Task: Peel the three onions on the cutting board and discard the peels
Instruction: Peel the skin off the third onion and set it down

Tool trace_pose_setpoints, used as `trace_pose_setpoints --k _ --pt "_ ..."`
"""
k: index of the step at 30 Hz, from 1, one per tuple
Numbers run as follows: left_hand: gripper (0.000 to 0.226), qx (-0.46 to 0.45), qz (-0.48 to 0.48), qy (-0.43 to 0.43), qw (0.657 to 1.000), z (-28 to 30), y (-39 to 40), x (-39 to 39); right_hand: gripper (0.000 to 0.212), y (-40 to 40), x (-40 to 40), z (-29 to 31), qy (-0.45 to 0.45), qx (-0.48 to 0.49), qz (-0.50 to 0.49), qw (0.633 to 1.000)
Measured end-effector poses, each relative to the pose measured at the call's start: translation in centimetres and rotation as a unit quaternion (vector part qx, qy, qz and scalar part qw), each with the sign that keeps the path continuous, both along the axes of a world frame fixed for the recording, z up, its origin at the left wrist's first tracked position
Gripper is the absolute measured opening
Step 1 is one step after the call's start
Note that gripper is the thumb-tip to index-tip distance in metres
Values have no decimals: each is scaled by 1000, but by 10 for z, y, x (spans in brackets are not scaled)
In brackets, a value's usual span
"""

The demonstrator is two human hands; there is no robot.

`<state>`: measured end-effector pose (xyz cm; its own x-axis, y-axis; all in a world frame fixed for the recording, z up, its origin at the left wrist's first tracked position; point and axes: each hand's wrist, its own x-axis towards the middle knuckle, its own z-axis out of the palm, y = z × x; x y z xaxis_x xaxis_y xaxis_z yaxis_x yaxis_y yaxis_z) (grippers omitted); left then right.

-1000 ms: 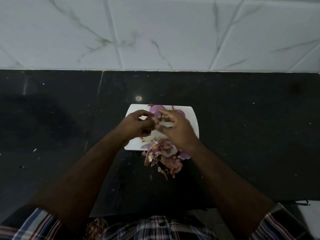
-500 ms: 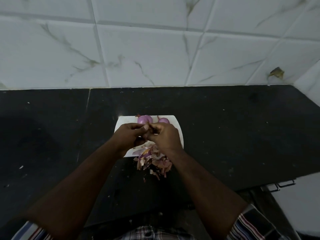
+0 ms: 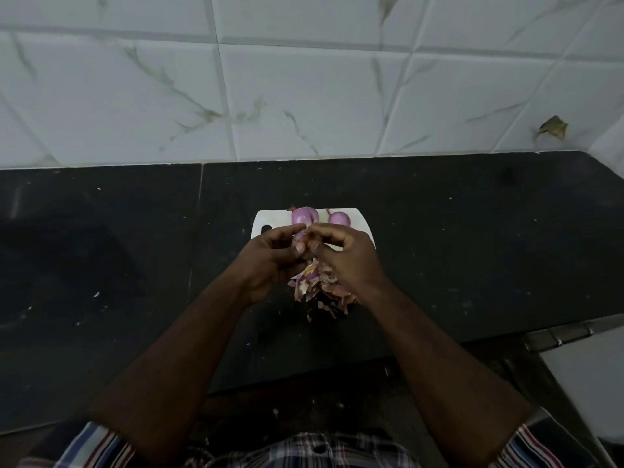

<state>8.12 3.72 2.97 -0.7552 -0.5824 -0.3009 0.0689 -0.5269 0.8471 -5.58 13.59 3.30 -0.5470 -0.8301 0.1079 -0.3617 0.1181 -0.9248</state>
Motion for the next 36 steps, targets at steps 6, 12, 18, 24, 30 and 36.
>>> trace_pose_setpoints --k 6,12,18,24,30,36 --pt "41 -38 41 -8 998 5 15 -10 12 3 -4 4 90 -33 -60 994" --pt "38 -32 63 -2 998 8 28 -27 11 11 -18 2 248 -45 -72 965" --pt "37 0 53 -1 999 3 31 -31 16 26 -45 -3 155 13 -15 988" --pt "37 -8 51 -9 999 3 35 -36 26 20 -47 16 111 27 49 992" --pt "38 -22 57 -17 998 4 35 -37 17 14 -46 10 90 0 -4 996" --pt "42 -24 33 -18 999 3 30 -33 29 8 -53 3 -50 16 -1 999"
